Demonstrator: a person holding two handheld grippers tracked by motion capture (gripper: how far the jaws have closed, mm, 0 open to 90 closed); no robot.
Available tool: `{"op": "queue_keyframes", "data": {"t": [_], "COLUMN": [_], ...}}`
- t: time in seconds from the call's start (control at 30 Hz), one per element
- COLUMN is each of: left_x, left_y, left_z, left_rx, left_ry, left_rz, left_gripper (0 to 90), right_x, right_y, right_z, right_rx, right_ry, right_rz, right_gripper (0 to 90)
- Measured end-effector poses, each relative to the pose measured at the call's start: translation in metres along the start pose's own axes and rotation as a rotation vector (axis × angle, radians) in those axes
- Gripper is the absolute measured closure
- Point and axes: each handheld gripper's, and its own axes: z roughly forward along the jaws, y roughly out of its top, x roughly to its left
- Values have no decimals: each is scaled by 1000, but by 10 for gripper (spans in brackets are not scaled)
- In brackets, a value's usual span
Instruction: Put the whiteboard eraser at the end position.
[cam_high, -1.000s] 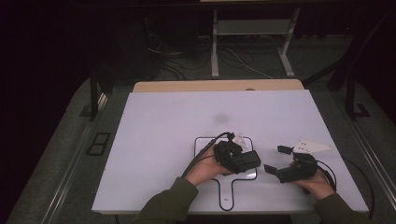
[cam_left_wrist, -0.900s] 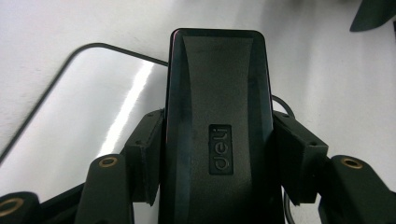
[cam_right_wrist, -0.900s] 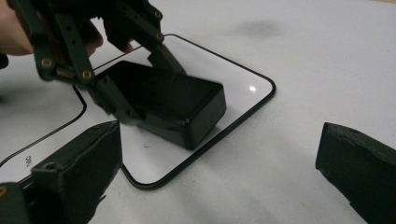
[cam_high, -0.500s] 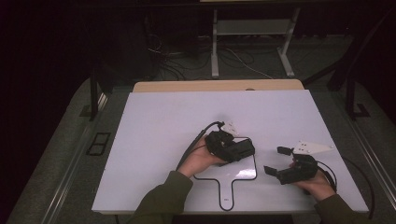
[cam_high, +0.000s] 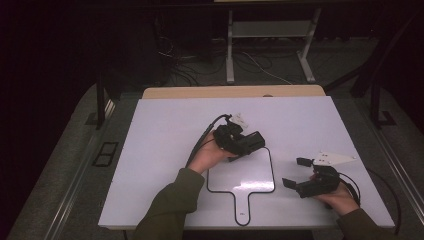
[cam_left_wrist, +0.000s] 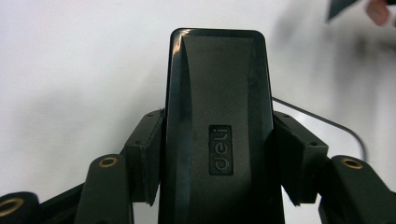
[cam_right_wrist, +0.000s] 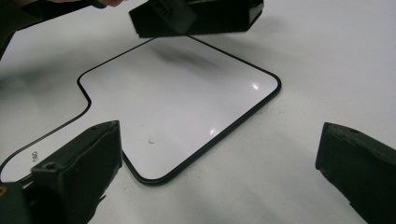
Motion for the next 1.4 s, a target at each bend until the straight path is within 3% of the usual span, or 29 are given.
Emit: {"op": "queue_keyframes", "data": {"t": [0.47,0.73,0.8,0.87,1.1,1.23,1.4], "left_x": [61,90,93,96,101,102,102], "left_y": [10,11,11,12,6,4,5], "left_z": [11,33,41,44,54,53,51], "left_rx": [-2,9,-7,40,70,29,16], "left_ry": [113,133,136,140,148,124,124], "left_rz": [-95,-134,-146,-135,-149,-181,-175], "left_gripper": [395,395,394,394,390,353,281], "right_x": [1,0,0,0,0,0,-1], "right_y": [-1,0,0,0,0,0,0], "right_z": [2,4,5,5,4,5,5], "right_rx": [0,-2,-3,-3,-2,-2,4], "right_ry": [13,24,26,27,26,28,28], "right_rz": [-6,-5,-6,-7,-6,-10,-16], "right_gripper": [0,0,0,0,0,0,0]}}
